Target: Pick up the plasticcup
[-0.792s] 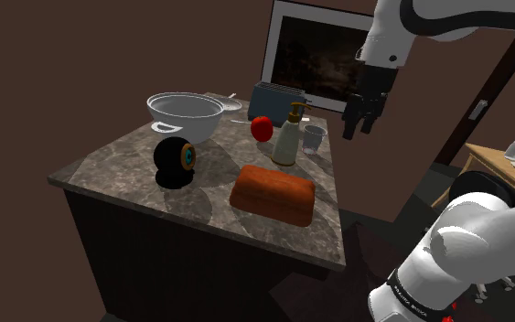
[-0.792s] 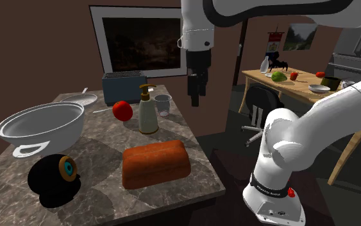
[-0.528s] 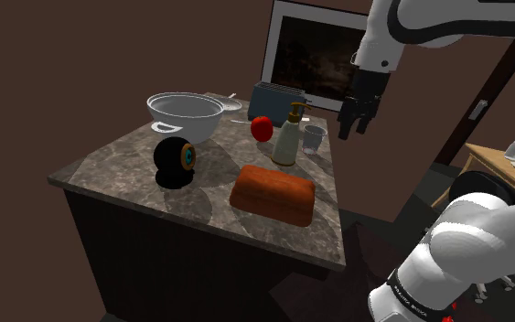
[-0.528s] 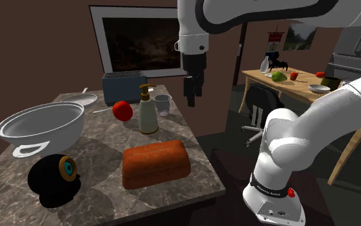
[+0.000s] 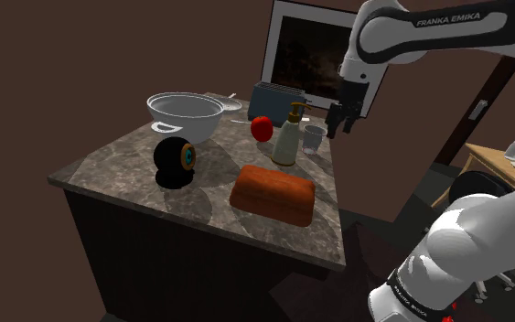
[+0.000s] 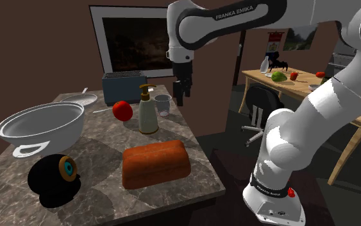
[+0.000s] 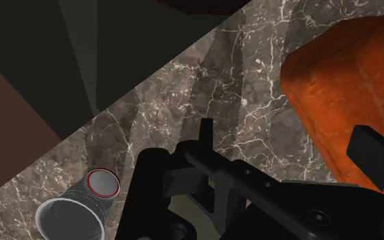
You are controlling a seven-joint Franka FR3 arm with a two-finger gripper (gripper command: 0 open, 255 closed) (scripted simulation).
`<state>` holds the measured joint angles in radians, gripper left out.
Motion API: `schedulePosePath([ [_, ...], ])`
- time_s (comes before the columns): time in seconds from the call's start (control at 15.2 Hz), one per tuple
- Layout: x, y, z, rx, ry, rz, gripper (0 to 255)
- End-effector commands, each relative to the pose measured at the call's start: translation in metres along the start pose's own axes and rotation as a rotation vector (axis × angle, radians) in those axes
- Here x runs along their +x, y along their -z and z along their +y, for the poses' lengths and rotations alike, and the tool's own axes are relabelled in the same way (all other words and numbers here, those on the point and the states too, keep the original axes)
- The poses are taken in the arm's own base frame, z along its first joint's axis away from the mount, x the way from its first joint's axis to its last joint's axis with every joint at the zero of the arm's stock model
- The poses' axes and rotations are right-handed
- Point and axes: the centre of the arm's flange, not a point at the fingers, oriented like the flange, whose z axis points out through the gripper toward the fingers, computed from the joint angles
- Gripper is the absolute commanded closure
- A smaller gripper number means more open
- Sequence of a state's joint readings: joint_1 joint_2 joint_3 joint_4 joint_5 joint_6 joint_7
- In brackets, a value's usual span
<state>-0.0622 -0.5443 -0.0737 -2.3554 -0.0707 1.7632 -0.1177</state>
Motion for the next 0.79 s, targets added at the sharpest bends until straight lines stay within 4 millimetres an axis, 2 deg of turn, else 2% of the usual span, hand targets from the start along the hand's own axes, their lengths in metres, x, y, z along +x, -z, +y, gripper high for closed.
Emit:
schedulePosePath([
  [0.0, 0.019, -0.009, 0.015, -0.006, 0.002, 0.006, 0],
  [0.73, 0.115, -0.059, 0.103, -0.037, 0.010, 0.029, 0],
])
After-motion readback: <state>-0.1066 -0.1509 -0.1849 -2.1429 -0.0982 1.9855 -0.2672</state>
